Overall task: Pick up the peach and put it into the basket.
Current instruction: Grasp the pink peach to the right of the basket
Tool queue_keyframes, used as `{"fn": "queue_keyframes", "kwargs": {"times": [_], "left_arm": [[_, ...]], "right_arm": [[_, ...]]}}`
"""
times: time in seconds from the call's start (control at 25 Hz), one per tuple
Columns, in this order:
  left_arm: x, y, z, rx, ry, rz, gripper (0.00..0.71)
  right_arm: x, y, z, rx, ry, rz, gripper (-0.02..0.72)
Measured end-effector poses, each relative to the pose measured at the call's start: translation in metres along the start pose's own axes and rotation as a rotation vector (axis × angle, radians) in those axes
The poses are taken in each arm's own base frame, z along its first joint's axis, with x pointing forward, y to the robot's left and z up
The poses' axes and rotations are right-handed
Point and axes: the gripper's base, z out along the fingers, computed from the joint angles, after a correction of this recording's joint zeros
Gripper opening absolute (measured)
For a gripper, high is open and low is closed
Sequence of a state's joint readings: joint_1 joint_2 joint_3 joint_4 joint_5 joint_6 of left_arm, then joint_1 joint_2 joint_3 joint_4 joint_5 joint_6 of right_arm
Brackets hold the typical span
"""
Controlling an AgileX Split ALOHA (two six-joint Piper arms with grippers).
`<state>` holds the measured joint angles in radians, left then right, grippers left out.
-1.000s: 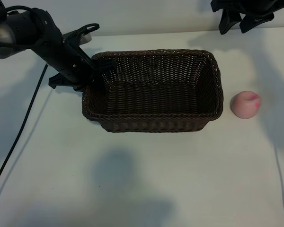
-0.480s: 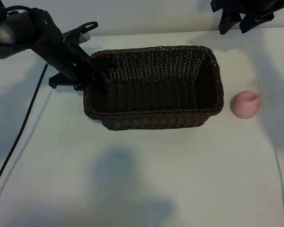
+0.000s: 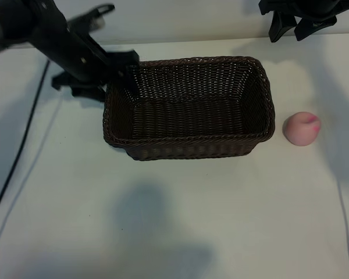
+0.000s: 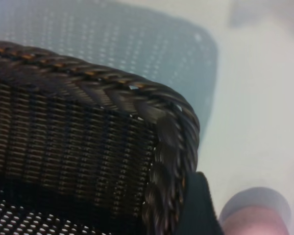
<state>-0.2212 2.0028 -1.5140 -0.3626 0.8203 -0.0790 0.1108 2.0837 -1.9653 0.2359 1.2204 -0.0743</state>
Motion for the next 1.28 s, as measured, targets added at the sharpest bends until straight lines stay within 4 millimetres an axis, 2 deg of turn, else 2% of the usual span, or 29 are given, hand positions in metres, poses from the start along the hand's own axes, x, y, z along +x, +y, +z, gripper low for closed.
{"fn": "queue_keyframes", "kwargs": {"times": [0.28,0.44,0.56,0.88,1.28], "left_arm": [[-0.007,-0.007,-0.062,-0.119,-0.108,0.050,0.616],[-0.009,-0.010,-0.083,-0.147,-0.125,0.069,0.609],[-0.009,-0.015,-0.087,-0.143,-0.132,0.080,0.604],[-0.002,-0.040,-0.079,-0.114,-0.127,0.142,0.598],[-0.006,-0.047,-0.079,-0.065,-0.174,0.137,0.598]], "right_arm": [[0.000,0.000,0.000,0.000,0.000,0.000,0.503],[0.000,0.000,0.000,0.000,0.000,0.000,0.503],[0.000,0.000,0.000,0.000,0.000,0.000,0.503],[0.000,0.000,0.000,0.000,0.000,0.000,0.503],[0.000,0.000,0.000,0.000,0.000,-0.001,0.503]]}}
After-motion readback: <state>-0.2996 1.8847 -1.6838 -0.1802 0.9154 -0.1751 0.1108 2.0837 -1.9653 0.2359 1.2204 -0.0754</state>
